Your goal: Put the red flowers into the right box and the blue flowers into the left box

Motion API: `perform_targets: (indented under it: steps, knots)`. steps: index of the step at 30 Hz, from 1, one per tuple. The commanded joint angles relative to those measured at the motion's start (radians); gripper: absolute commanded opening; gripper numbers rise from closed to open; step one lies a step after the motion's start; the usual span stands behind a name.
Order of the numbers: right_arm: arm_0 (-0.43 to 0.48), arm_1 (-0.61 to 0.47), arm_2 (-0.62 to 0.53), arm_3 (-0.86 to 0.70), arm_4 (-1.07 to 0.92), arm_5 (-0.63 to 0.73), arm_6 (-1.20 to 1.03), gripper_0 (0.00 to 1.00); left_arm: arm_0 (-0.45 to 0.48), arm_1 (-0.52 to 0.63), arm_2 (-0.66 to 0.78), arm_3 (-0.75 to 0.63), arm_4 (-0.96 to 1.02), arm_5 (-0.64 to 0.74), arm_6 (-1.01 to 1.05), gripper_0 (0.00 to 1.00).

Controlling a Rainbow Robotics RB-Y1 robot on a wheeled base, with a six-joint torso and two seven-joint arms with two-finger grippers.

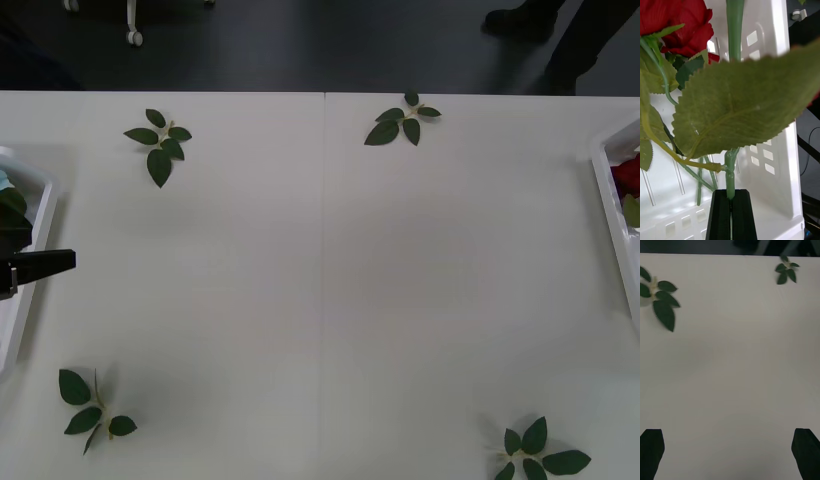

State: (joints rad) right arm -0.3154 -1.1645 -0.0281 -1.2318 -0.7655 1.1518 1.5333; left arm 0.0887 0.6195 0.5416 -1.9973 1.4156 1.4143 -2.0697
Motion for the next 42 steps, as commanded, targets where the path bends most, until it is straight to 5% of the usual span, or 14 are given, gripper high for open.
perform_targets:
  steps: [1, 3, 5, 8, 10, 22, 33, 42]
  knots:
    - [-0.019, 0.005, -0.027, -0.003, 0.008, -0.006, 0.008, 0.0, -0.081, 0.026, -0.005, -0.021, 0.04, 0.083, -0.136, 1.0]
    - [-0.019, 0.006, -0.027, -0.005, 0.008, -0.006, 0.011, 0.0, -0.106, 0.026, -0.009, -0.02, 0.056, 0.112, -0.19, 1.0]
    - [-0.021, 0.005, -0.027, -0.005, 0.008, -0.006, 0.013, 0.14, -0.129, 0.026, -0.014, -0.015, 0.069, 0.135, -0.242, 1.0]
    - [-0.021, 0.006, -0.027, -0.008, 0.006, -0.006, 0.016, 0.61, -0.165, 0.022, -0.022, 0.008, 0.111, 0.169, -0.323, 1.0]
    - [-0.021, 0.006, -0.027, -0.012, 0.006, -0.007, 0.018, 0.74, -0.196, 0.008, -0.025, 0.048, 0.145, 0.196, -0.382, 1.0]
    - [-0.021, 0.006, -0.027, -0.018, -0.012, -0.014, 0.019, 0.74, -0.391, -0.033, -0.052, 0.324, 0.203, 0.37, -0.636, 1.0]
    - [-0.03, -0.007, -0.044, -0.109, -0.1, 0.062, 0.019, 0.74, -0.423, -0.035, -0.088, 0.265, 0.114, 0.414, -0.636, 1.0]
    - [-0.044, -0.007, -0.047, -0.345, -0.267, 0.175, 0.028, 0.74, -0.432, -0.033, -0.118, 0.249, 0.108, 0.408, -0.636, 1.0]
